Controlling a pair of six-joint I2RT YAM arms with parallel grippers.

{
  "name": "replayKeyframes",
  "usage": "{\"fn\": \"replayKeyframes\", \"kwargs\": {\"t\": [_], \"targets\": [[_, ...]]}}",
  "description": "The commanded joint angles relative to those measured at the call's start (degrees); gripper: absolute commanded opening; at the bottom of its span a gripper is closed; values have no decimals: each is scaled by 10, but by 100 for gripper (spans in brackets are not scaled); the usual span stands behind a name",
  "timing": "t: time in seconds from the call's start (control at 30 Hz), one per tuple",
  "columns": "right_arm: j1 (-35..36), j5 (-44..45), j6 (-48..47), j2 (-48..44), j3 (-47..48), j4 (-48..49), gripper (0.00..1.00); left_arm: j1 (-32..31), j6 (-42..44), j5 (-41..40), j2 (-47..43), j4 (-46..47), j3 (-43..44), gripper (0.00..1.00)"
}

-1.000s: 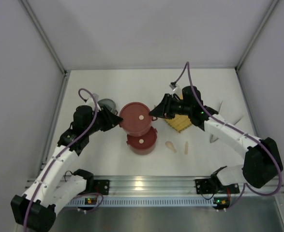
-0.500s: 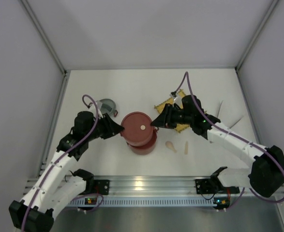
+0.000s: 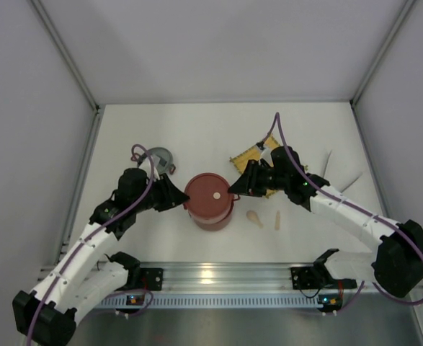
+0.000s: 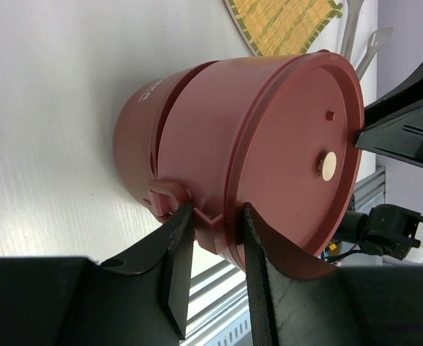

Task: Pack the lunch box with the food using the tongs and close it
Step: Place the packing box into the packing box.

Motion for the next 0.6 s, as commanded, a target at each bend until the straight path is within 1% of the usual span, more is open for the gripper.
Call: {"fn": "replayKeyframes", "kwargs": {"t": [0.0,0.33,0.57], "targets": [[-1,57,-25,-14,9,-30,1,-15,0,14,-8,40,13,0],[-6,56,-49,5,46,-64,1,-60,-3,-3,-6,23,30,0],[-11,53,-74,17,89,-103,2,-66,-2,6,-11,2,48,0]]}}
